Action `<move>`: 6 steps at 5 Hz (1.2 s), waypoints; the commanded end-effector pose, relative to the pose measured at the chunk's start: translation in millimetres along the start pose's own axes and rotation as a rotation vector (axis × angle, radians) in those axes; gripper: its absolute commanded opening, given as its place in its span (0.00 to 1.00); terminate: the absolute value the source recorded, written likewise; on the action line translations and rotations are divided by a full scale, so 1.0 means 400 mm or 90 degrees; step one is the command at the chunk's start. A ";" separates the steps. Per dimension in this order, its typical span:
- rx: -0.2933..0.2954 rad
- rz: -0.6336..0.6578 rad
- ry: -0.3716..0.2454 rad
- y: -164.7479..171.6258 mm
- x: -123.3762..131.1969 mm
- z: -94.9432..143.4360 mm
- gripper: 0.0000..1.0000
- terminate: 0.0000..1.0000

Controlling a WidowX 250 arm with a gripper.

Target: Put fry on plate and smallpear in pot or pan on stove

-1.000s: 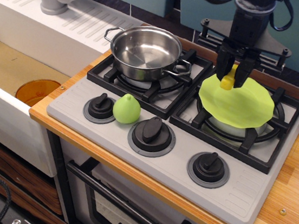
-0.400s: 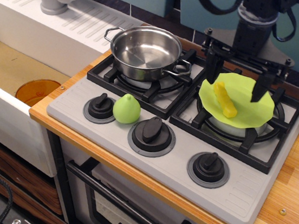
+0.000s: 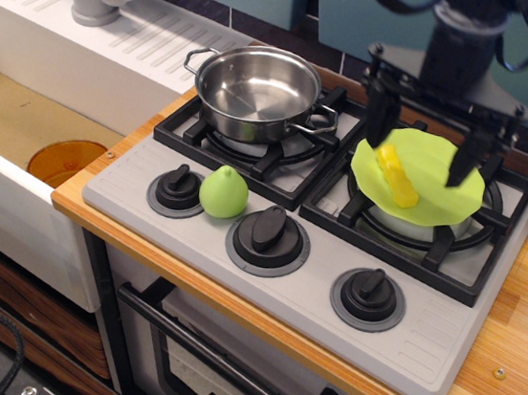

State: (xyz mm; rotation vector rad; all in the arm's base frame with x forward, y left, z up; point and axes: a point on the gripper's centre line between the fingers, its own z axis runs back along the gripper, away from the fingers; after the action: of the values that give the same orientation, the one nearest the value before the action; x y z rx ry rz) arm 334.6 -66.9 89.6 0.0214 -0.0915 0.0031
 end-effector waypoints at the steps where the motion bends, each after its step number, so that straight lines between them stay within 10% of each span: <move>1: -0.010 0.003 -0.054 0.003 0.034 0.067 1.00 0.00; 3: -0.010 0.003 -0.054 0.003 0.034 0.067 1.00 0.00; 6: 0.085 0.030 -0.086 0.169 -0.049 0.114 1.00 0.00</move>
State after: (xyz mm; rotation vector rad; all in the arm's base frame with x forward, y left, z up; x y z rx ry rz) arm 305.2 1.2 115.5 0.1561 -0.1670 0.0549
